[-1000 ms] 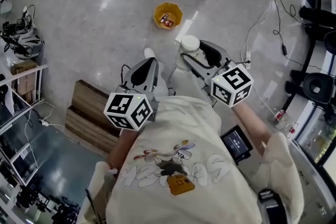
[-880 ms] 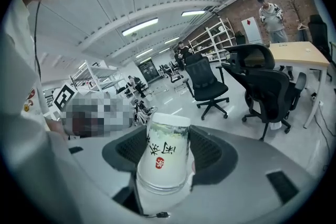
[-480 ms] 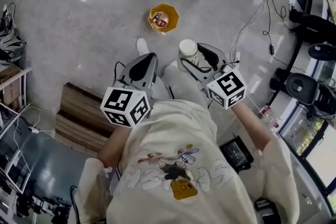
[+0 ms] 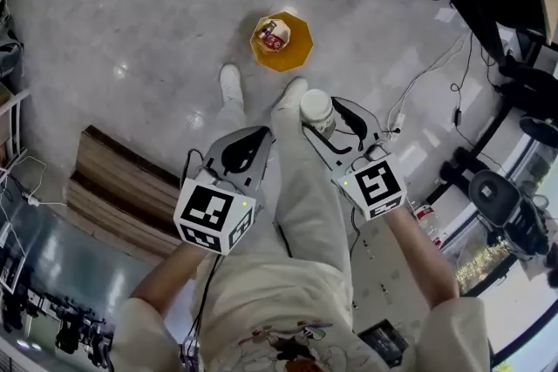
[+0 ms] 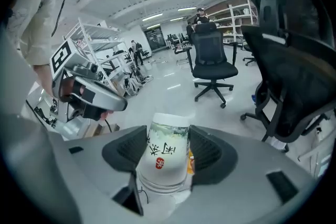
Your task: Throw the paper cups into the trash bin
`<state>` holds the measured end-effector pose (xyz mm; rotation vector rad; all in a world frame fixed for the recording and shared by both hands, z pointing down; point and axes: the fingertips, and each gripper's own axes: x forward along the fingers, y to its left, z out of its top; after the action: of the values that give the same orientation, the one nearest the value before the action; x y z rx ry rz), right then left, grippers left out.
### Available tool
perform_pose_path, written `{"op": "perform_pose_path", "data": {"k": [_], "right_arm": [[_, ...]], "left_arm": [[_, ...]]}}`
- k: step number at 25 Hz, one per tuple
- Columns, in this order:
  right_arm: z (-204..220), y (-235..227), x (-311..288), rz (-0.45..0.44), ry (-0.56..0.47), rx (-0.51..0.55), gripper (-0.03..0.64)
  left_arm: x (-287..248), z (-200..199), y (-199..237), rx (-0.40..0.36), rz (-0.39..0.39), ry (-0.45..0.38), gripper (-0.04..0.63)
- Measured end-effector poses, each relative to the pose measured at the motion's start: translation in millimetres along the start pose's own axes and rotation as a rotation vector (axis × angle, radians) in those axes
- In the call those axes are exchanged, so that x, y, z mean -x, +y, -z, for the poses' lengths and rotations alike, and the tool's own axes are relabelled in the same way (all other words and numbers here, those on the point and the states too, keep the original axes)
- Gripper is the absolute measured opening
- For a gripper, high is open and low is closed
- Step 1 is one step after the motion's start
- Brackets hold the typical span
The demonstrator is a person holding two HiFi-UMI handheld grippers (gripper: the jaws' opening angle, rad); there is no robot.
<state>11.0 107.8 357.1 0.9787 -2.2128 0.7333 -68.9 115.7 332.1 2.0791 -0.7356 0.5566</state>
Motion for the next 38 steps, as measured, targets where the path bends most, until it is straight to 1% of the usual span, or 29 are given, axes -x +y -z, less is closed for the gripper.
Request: {"op": "perform_pose_path", "data": {"k": [2, 4, 7, 10, 13, 16, 19, 21, 27, 29, 32, 35, 38], "right_arm": [[20, -15, -26, -0.004, 0.02, 0.011, 0.262], [42, -33, -57, -0.011, 0.031, 0.02, 0.262], [81, -64, -113, -0.041, 0.06, 0.043, 0.262], [119, -95, -171, -0.068, 0.092, 0.025, 0.262], [155, -125, -219, -0.067, 0.116, 0.009, 0.262], [182, -144, -255, -0.056, 0.12, 0.008, 0.262], [199, -154, -284, -0.044, 0.108, 0.03, 0.262], [211, -161, -299, -0.038, 0.117, 0.037, 0.262], [240, -173, -347, -0.043, 0.148, 0.071, 0.262], [249, -176, -360, -0.044, 0.143, 0.077, 0.261], [258, -179, -376, -0.034, 0.151, 0.071, 0.262], [270, -183, -389, -0.024, 0.168, 0.06, 0.261], [283, -185, -398, -0.02, 0.181, 0.057, 0.262]], "left_arm": [[-29, 13, 13, 0.017, -0.028, -0.012, 0.006], [-63, 25, 37, 0.042, -0.065, -0.027, 0.006], [-117, 38, 82, 0.079, -0.121, -0.053, 0.006], [-163, 44, 133, 0.097, -0.178, -0.078, 0.006], [-200, 57, 174, 0.133, -0.225, -0.096, 0.006], [-225, 81, 203, 0.165, -0.256, -0.105, 0.006], [-248, 108, 222, 0.185, -0.268, -0.098, 0.006], [-262, 124, 229, 0.197, -0.266, -0.076, 0.006], [-298, 161, 248, 0.174, -0.272, -0.031, 0.006], [-310, 172, 257, 0.181, -0.288, -0.028, 0.006], [-327, 185, 277, 0.218, -0.307, -0.026, 0.006], [-343, 196, 296, 0.206, -0.332, -0.02, 0.006], [-353, 208, 305, 0.207, -0.343, -0.016, 0.006]]}}
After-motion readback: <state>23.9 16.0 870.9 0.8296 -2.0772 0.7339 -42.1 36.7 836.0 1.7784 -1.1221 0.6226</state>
